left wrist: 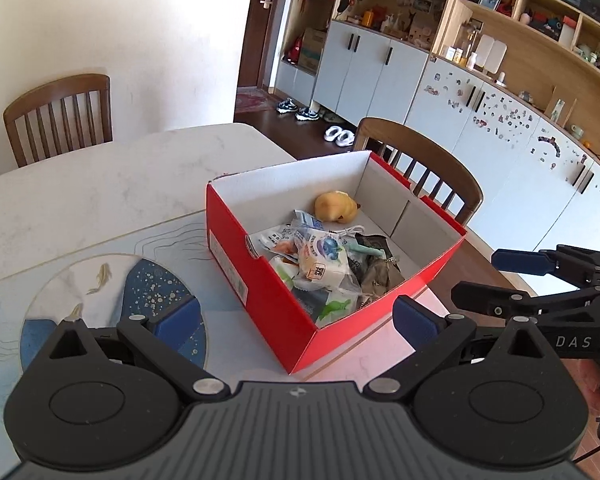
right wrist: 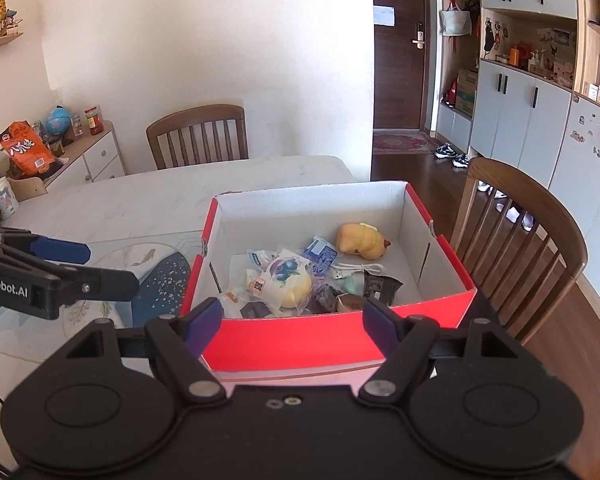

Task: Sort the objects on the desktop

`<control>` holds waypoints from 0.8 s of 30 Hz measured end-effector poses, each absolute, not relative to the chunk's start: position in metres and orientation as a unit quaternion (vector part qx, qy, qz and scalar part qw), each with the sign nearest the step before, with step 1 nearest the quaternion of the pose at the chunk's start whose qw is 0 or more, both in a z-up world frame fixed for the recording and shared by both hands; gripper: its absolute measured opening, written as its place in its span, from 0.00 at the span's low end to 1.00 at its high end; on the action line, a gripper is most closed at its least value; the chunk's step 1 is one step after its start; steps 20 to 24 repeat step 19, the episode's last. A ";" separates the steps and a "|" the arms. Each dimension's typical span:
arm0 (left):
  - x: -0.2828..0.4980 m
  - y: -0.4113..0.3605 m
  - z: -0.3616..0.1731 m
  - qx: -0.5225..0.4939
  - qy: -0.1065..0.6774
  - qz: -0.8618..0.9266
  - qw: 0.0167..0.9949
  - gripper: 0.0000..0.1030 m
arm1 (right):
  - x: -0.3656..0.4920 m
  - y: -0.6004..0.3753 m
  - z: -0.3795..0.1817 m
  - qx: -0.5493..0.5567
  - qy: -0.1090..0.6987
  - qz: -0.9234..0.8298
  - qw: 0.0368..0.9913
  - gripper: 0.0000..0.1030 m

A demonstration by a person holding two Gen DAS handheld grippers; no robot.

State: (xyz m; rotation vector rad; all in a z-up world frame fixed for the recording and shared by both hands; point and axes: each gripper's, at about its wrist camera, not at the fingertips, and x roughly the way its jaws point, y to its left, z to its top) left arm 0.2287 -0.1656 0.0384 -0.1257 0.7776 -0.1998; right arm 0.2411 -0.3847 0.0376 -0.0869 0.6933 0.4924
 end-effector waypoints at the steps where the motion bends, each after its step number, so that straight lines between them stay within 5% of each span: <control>1: 0.228 -0.166 0.039 -0.059 0.377 -0.097 0.919 1.00 | 0.241 -0.385 0.038 -0.041 0.336 0.238 0.910 0.76; 24: 0.223 -0.163 0.041 -0.047 0.376 -0.109 0.919 1.00 | 0.238 -0.380 0.036 -0.040 0.340 0.228 0.911 0.76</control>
